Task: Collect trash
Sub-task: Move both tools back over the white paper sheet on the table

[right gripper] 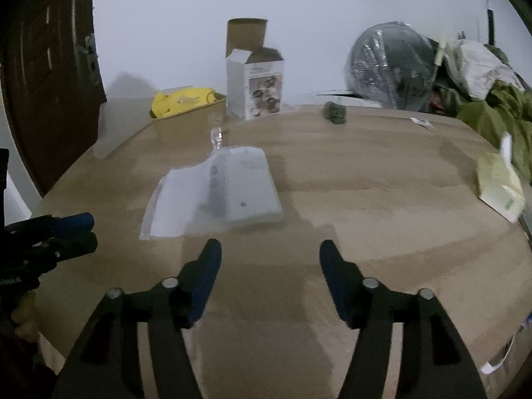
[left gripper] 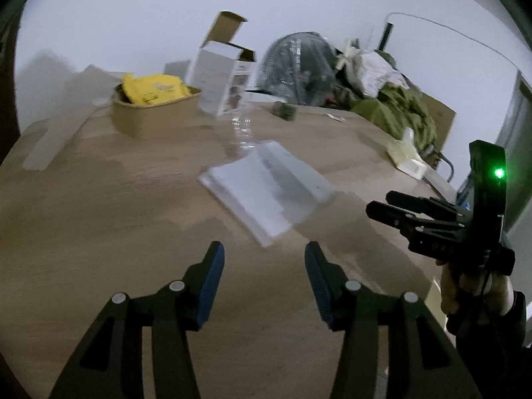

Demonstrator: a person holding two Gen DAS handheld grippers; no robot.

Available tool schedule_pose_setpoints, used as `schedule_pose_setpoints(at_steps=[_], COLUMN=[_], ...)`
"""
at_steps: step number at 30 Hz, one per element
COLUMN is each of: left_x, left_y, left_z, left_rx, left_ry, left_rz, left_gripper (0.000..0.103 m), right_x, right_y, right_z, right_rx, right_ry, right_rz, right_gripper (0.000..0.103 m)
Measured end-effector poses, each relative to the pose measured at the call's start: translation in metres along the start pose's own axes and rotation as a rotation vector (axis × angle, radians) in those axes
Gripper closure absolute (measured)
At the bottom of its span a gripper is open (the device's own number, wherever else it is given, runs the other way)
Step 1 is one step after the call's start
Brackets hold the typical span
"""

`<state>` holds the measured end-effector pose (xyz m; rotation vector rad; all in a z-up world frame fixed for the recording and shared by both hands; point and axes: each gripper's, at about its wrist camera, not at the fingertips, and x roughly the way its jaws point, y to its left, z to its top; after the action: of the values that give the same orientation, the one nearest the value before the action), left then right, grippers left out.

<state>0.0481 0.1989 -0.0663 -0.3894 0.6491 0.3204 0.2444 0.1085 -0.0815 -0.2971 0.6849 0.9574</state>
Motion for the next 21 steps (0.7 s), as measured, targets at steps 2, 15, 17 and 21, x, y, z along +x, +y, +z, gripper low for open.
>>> schedule_pose_setpoints(at_steps=[2,15,17,21], left_x=[0.002,0.011,0.013,0.018], left_y=[0.005,0.034,0.037,0.040], left_z=[0.002,0.015,0.017,0.019], left_rx=[-0.012,-0.093,-0.097,-0.106], left_ry=[0.003,0.015,0.020,0.031], left_rz=[0.013,0.048,0.050,0.052], left_gripper=[0.052,0.052,0.052,0.052], right_x=[0.010,0.072,0.081,0.092], right_y=[0.003,0.021,0.022,0.022], right_z=[0.006,0.041,0.044,0.051], right_rx=[-0.009,-0.092,-0.098,-0.108], right_ry=[0.008,0.089,0.100,0.114], right_rz=[0.012,0.052,0.044,0.036], right_gripper=[0.040,0.030,0.028,0.028])
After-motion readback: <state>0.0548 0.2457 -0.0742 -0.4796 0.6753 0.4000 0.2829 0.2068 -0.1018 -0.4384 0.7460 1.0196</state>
